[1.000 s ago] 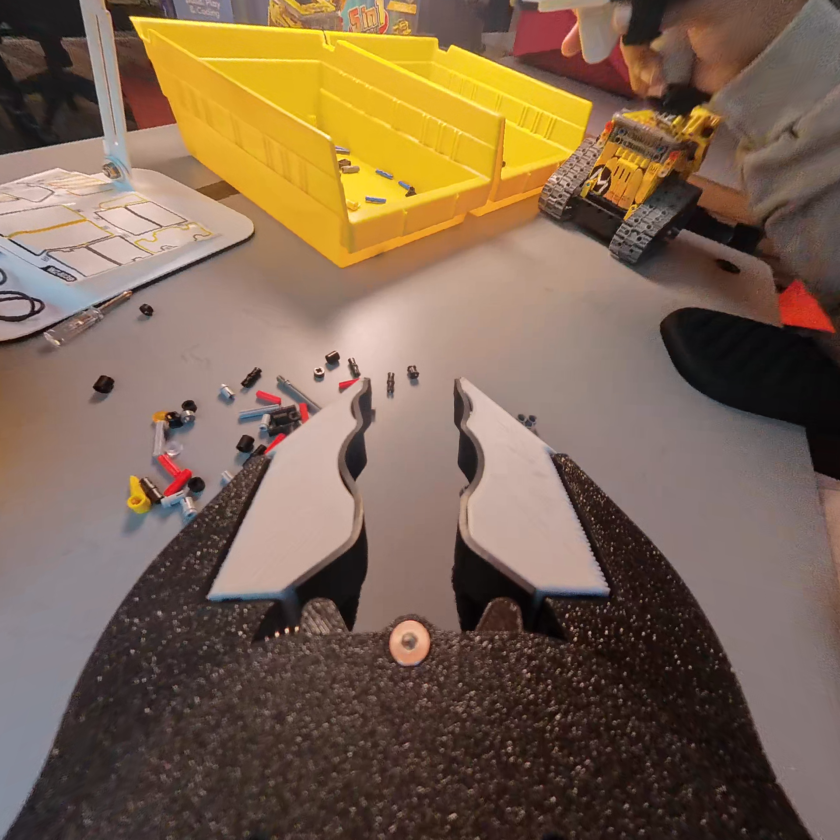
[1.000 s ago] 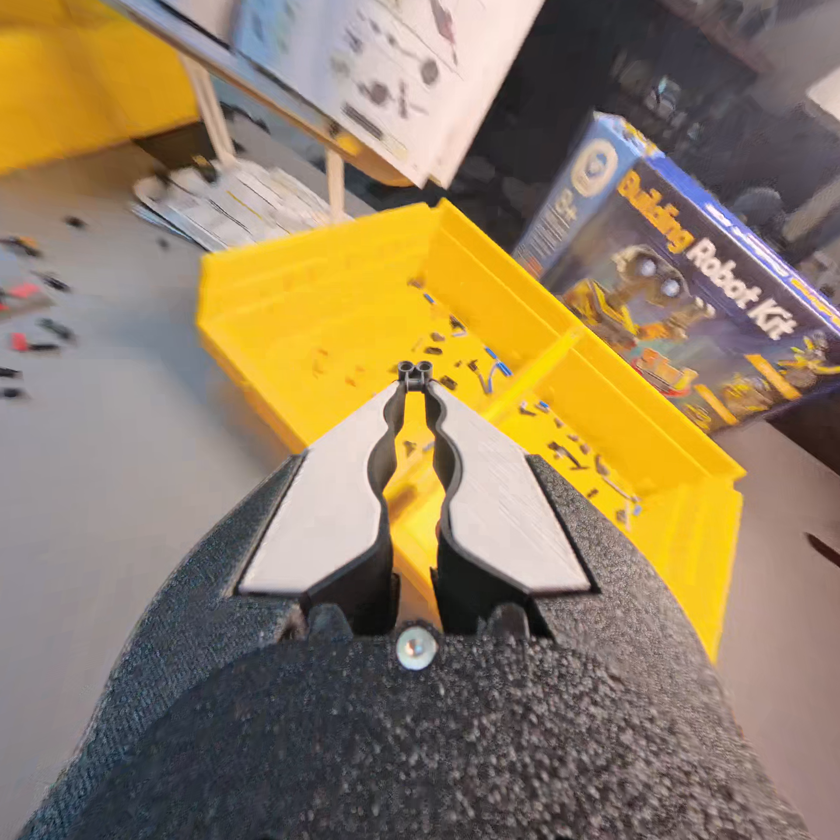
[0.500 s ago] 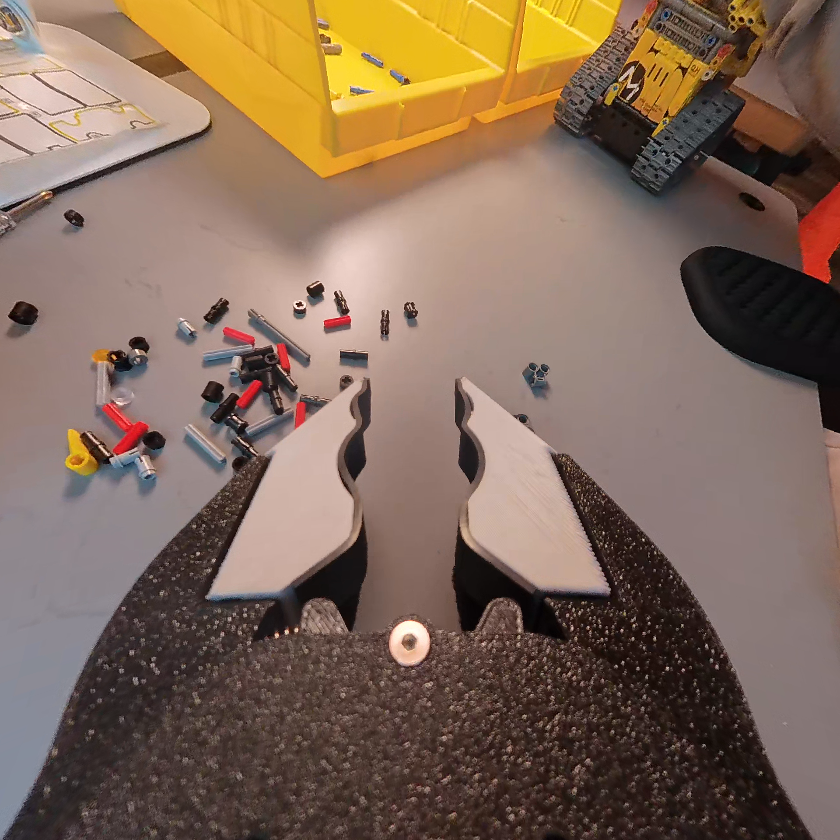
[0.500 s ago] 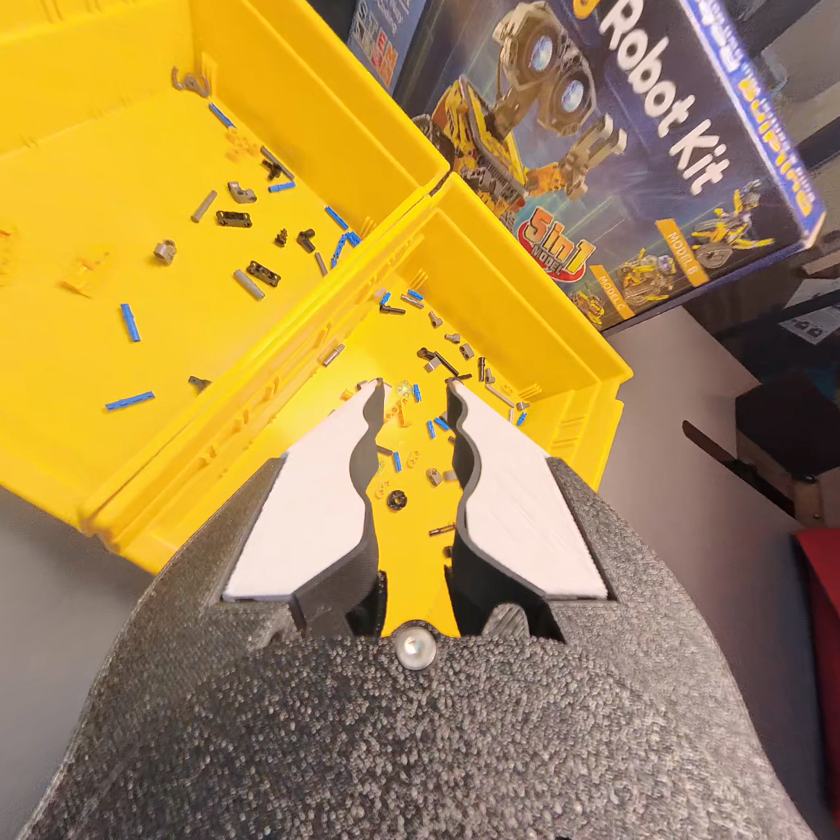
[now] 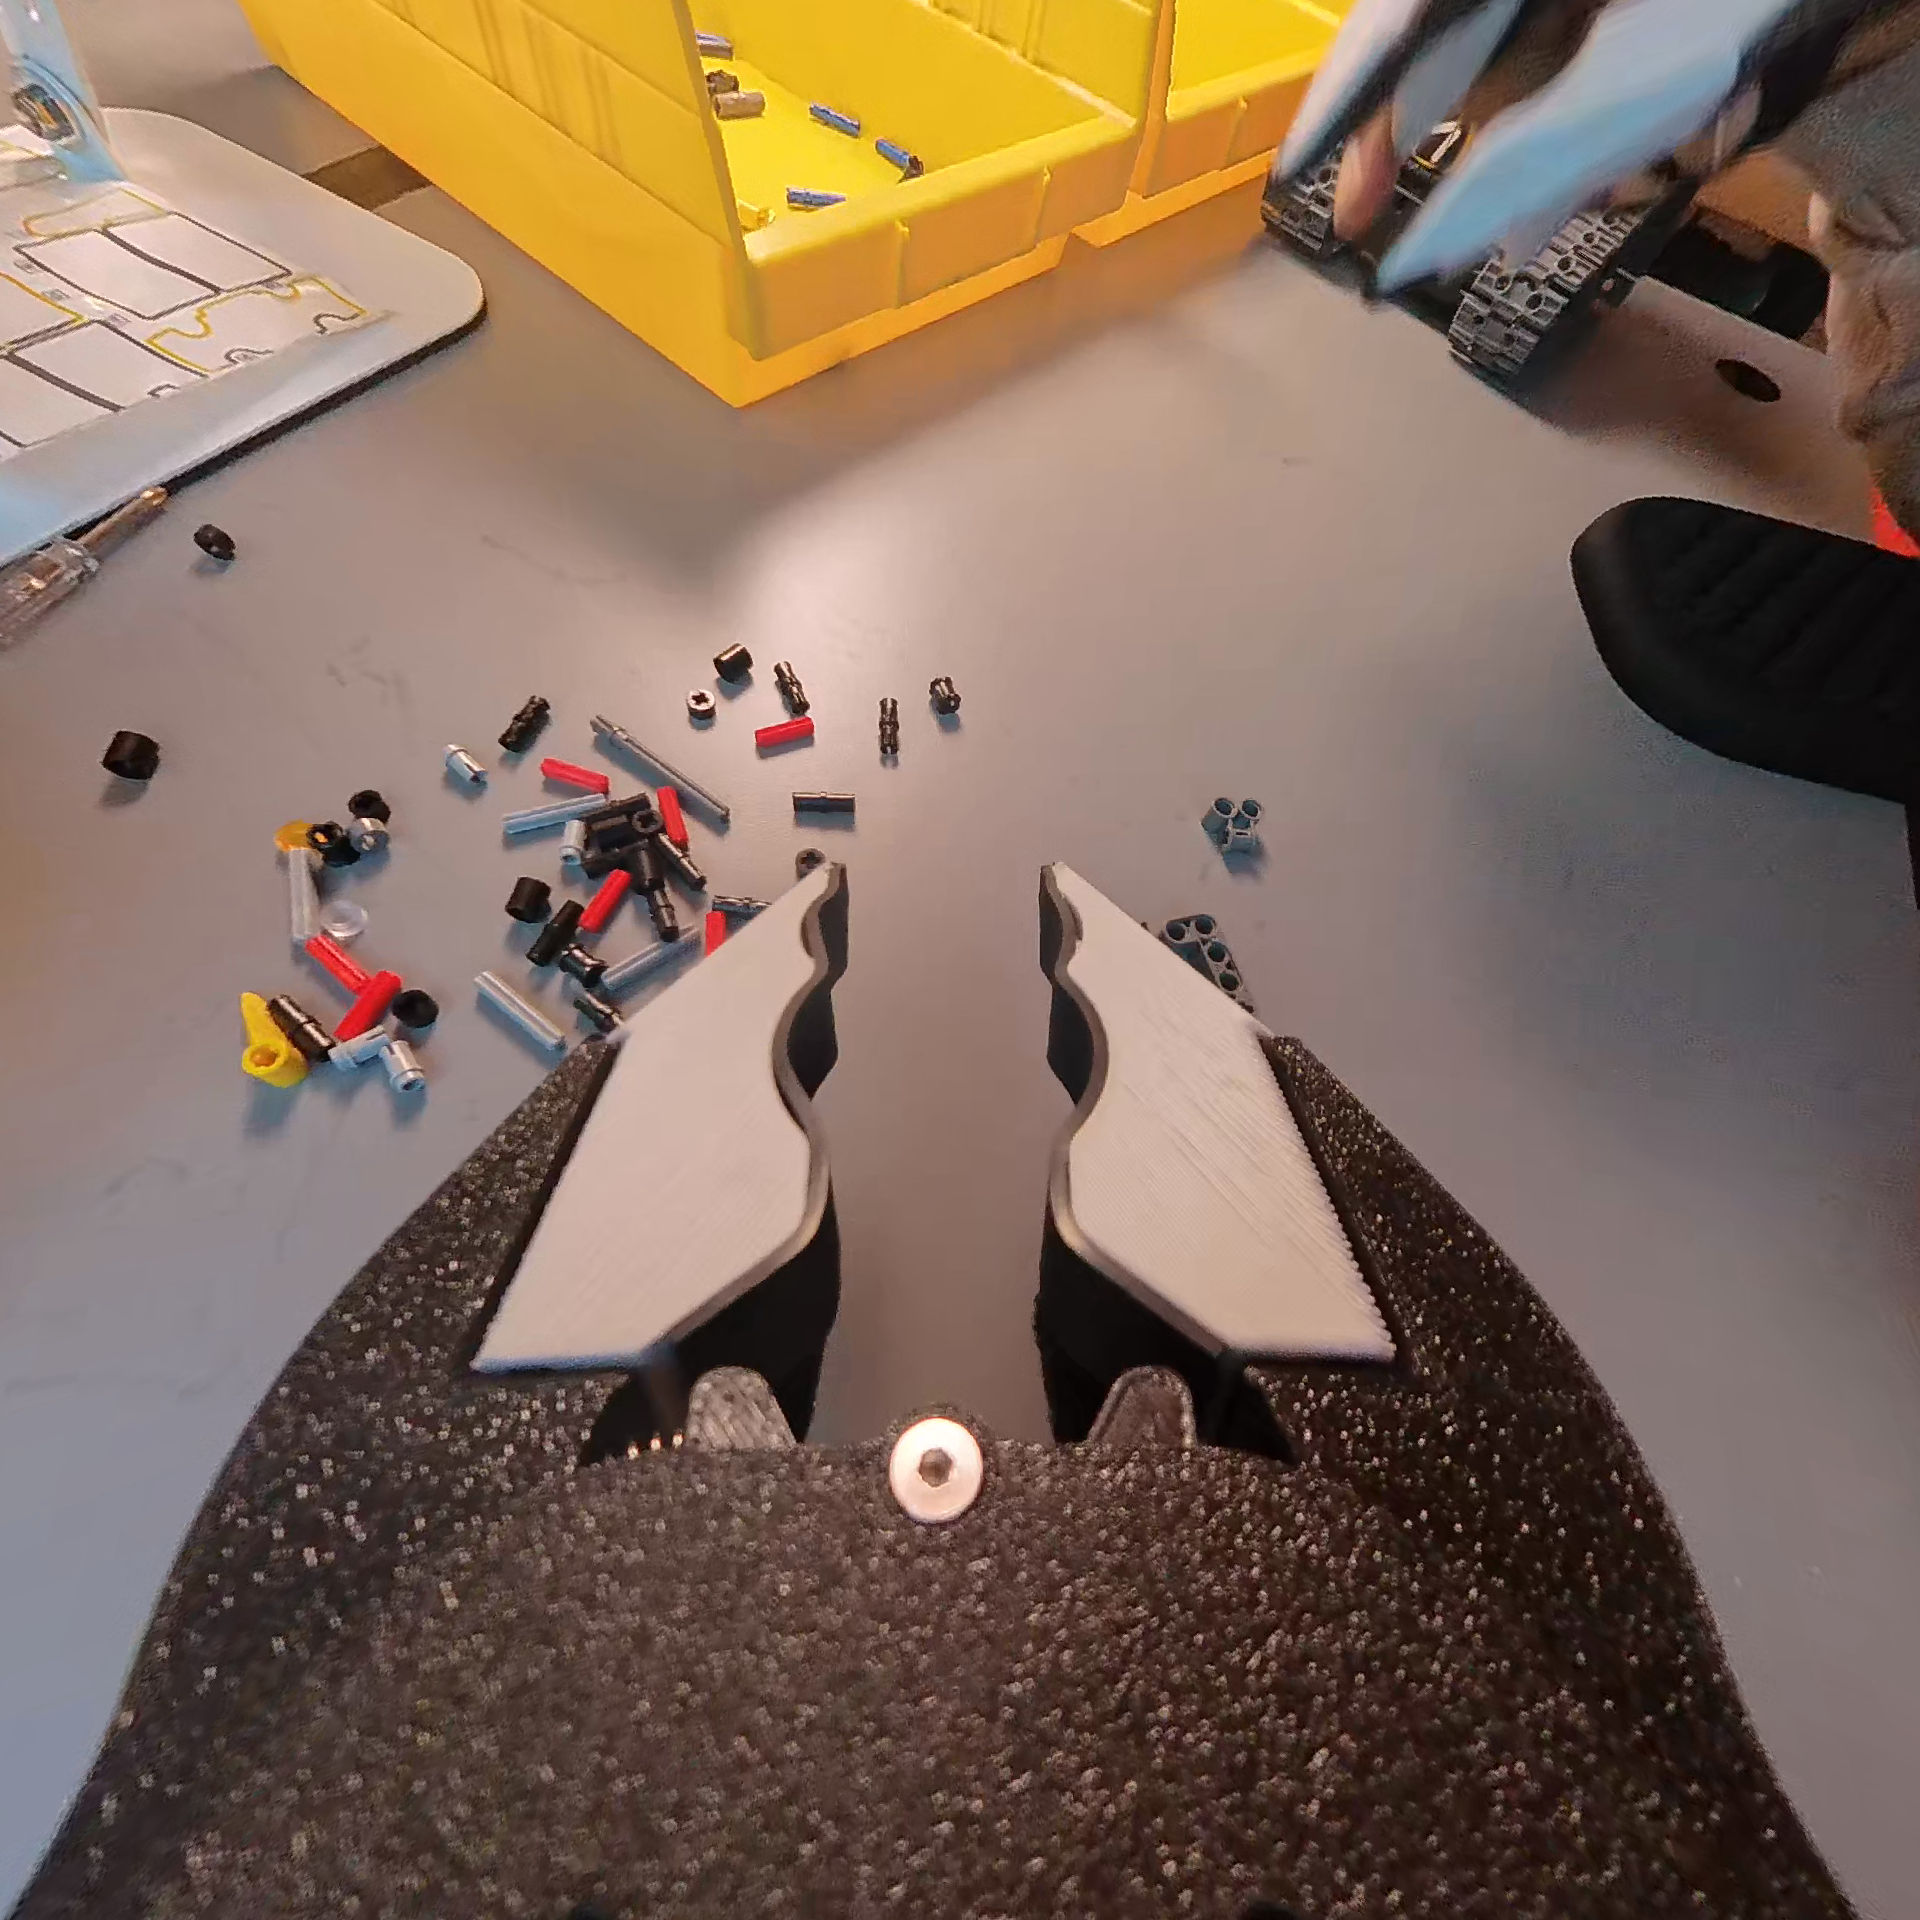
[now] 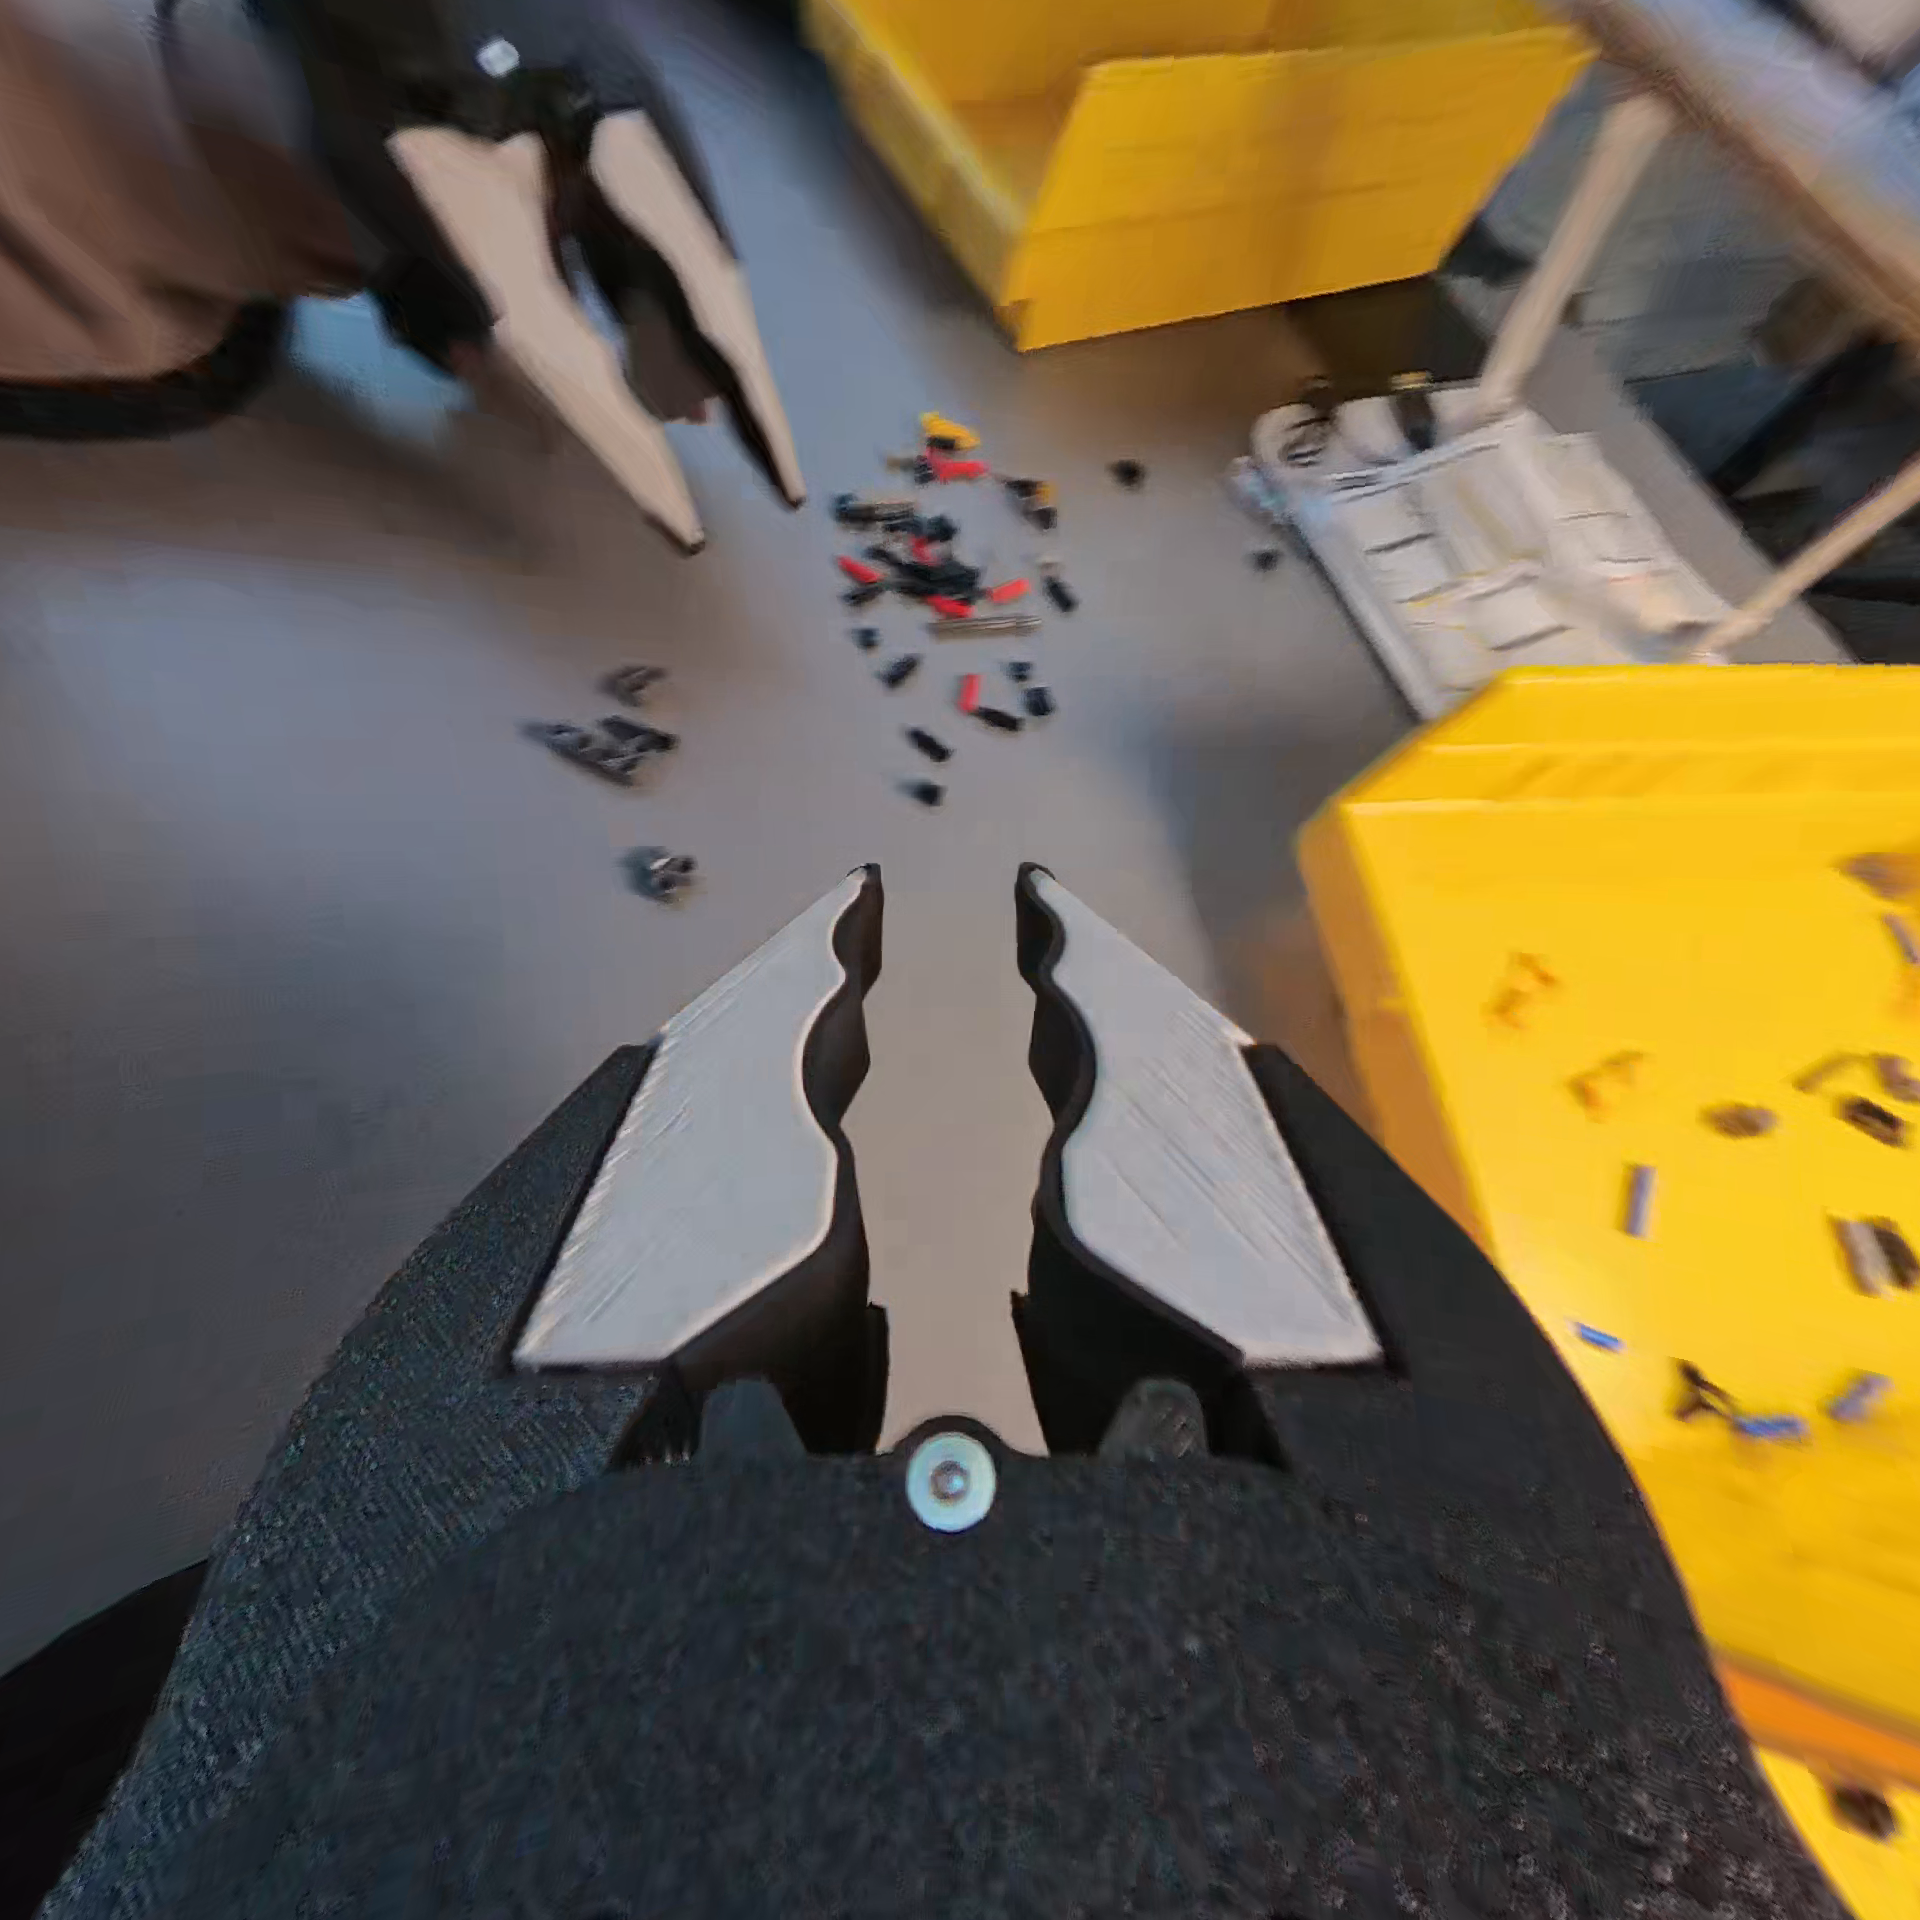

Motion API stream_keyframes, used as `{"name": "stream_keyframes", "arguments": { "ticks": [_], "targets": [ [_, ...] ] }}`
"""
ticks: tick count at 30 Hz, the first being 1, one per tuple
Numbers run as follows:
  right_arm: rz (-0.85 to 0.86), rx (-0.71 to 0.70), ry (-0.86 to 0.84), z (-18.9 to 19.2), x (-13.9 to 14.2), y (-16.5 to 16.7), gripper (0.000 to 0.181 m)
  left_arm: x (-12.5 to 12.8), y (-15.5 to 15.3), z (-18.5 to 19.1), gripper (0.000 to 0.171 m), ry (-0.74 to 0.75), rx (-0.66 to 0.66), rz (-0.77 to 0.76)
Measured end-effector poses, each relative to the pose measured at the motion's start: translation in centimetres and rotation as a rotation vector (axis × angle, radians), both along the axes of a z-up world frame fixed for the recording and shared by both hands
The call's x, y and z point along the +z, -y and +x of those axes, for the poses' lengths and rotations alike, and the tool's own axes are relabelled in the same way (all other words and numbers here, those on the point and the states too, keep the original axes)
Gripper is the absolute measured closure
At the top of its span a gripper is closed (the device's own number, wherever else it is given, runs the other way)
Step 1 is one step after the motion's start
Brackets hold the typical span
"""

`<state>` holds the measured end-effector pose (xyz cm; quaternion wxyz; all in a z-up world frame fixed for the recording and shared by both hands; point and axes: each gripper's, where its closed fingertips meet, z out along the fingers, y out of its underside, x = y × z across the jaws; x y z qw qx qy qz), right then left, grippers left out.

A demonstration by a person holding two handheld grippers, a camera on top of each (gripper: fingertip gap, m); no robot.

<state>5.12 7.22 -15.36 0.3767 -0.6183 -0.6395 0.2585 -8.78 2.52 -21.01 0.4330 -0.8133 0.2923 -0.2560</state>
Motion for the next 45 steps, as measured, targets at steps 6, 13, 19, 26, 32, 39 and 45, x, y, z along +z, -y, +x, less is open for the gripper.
{"name": "stream_keyframes", "arguments": {
  "ticks": [6, 13, 19, 26, 32, 39, 45],
  "targets": [
    [-0.097, 0.207, 0.157, -3.0, -8.3, 6.9, 0.154, 0.4, 0.1, -0.8, 0.136, 0.012, -0.02, 0.016],
    [-0.106, 0.243, 0.232, -4.7, -9.9, 7.6, 0.16, -0.7, 1.0, 0.7, 0.137, -0.045, -0.093, 0.011],
    [-0.079, 0.28, 0.201, -5.2, -9.6, 7.7, 0.17, -1.4, 1.7, 1.5, 0.139, -0.059, -0.139, -0.002],
    [0.084, -0.069, -0.024, -0.5, -1.1, -1.6, 0.171, -1.6, 2.0, 1.4, 0.139, -0.09, -0.157, -0.008],
    [0.337, -0.833, 0.147, 17.3, 5.3, -19.9, 0.17, -3.1, 3.4, 2.0, 0.139, -0.137, -0.238, -0.072],
    [0.323, -1.02, 0.357, 23.5, 3.4, -26.5, 0.159, -4.6, 3.8, 2.8, 0.142, -0.245, -0.269, -0.036],
    [0.442, -0.889, 0.129, 18.1, 7.5, -22.9, 0.144, -4.7, 3.8, 3.1, 0.156, -0.27, -0.273, -0.009]
  ]
}}
